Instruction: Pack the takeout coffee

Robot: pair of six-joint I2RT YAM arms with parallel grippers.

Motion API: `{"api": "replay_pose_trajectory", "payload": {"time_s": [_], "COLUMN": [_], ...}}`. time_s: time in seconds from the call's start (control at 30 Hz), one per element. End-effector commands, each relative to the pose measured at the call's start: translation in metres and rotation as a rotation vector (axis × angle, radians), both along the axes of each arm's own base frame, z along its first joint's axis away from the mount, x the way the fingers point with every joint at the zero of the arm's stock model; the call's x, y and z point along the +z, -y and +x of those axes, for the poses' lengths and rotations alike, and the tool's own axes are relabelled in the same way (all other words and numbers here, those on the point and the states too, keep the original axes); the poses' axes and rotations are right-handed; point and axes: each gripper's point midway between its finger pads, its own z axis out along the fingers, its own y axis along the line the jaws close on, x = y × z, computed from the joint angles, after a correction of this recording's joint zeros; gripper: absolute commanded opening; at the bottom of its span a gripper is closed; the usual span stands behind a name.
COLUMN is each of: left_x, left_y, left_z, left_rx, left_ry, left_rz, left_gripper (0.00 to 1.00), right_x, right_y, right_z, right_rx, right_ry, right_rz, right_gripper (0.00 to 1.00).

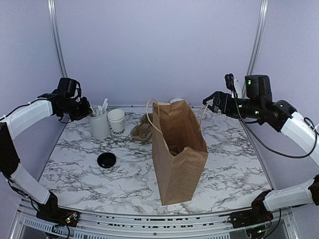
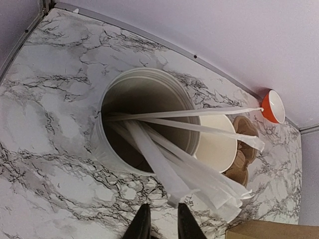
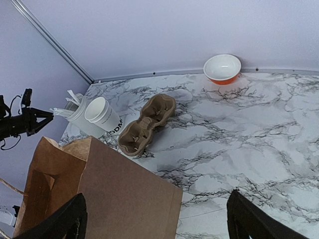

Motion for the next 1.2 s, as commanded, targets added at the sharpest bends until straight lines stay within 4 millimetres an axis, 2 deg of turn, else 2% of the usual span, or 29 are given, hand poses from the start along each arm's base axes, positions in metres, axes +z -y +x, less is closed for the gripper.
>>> {"api": "replay_pose_trajectory", "payload": {"time_s": [0.0,0.33,0.57,0.73,1.03,1.17], "left_x": [0.018,0.013,0.011,0.022,0.035,0.043], "left_y": [0.007,0.004,0.004,0.005,0.001,0.0], "left_z": [0.01,0.02,0.016,0.007,0.0,0.002], "left_rx": [-0.014,0.005,0.005,-0.009,-0.01,-0.01], "left_ry": [0.048,0.043,0.039,0.058,0.064,0.075], "left_rz": [-0.021,0.004,0.003,-0.007,0.011,0.016], "left_gripper": [0.21,0.21,0.17,0.13,0.0,0.0], "right_x": [0.006,0.004,0.004,0.004,0.003,0.004], "right_y": [0.003,0.004,0.005,0.003,0.0,0.001], "right_z": [0.001,0.001,0.0,0.002,0.004,0.003], "right_rx": [-0.012,-0.011,-0.016,-0.011,-0.004,-0.006], "right_ry": [0.013,0.011,0.011,0.01,0.008,0.009], "right_rz": [0.011,0.009,0.007,0.01,0.014,0.015], "right_gripper": [0.94,0.94,0.94,0.94,0.94,0.94]}}
